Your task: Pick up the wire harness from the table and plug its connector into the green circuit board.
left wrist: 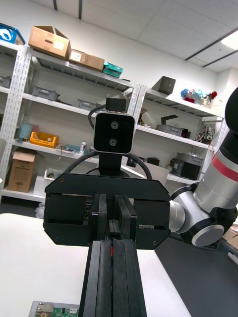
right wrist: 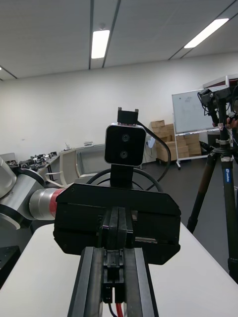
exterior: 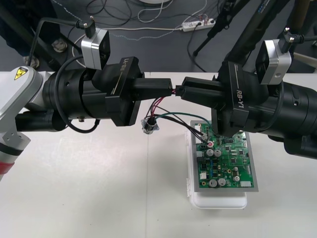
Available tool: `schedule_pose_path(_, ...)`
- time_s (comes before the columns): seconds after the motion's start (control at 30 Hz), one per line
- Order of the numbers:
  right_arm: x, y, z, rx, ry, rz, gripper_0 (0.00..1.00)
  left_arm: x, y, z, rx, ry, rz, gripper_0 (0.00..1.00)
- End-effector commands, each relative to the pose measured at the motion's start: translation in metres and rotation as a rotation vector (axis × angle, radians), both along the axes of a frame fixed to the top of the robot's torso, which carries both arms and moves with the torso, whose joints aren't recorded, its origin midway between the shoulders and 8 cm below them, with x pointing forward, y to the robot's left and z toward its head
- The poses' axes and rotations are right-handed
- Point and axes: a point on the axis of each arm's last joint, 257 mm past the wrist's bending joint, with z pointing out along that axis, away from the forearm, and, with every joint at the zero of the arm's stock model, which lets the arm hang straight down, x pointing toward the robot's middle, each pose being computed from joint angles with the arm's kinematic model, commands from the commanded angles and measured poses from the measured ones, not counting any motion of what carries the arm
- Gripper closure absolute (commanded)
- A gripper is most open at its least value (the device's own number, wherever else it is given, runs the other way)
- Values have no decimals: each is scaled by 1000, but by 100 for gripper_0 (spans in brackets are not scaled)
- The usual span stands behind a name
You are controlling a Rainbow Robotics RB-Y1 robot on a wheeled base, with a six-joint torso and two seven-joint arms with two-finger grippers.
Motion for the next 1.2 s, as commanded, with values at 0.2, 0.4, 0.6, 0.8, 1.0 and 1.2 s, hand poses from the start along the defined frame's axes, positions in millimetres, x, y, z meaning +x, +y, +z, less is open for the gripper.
schedule_pose_path(0.2,-5,10,12,23,-69,26,0,-11,-15,21,-31,-69,-24,100)
schedule_pose_path(0.4,-6,9,11,23,-63,29,0,-9,-13,20,-28,-57,-21,100)
schedule_pose_path(0.6,-5,8,10,14,-63,27,0,-4,-6,16,-35,-21,-11,100)
schedule_pose_path(0.8,-6,7,10,13,-60,30,0,0,6,6,-25,11,11,100)
schedule_pose_path(1.0,-8,5,14,29,-48,41,0,3,20,-2,-33,63,28,100)
schedule_pose_path(1.2,-9,-1,8,-2,-43,44,0,7,37,-16,-36,115,62,100)
